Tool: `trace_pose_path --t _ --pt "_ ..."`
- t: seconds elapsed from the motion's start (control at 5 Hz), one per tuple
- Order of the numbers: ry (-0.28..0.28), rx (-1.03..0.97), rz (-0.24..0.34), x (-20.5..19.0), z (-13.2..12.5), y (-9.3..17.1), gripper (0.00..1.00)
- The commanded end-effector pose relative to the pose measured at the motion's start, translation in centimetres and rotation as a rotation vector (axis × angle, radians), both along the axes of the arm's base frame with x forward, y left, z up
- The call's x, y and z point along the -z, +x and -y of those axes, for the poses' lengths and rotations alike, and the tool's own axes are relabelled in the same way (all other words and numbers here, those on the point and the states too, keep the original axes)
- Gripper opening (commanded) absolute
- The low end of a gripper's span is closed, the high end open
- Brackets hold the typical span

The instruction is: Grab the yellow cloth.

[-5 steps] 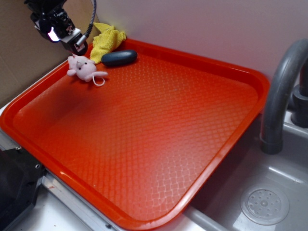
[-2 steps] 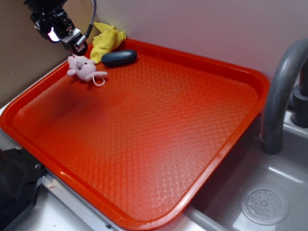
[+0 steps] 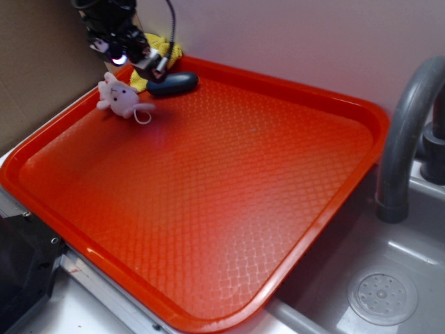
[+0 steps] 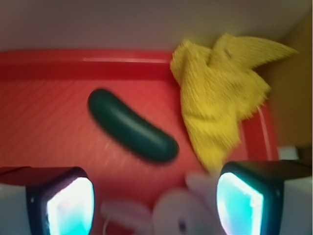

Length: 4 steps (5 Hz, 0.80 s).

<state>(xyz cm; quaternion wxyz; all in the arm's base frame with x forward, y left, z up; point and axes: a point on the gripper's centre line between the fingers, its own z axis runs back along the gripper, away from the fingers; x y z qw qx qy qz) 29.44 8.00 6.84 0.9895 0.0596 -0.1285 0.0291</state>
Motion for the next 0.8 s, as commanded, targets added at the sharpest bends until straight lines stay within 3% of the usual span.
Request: trace_pose_path --t 0.0,0.6 --pt "-0.002 -0.051 0.083 -1.6 -2.7 3.2 1.00" --pt "0.018 -0.149 0.102 -1.4 -6.6 3.5 1.00"
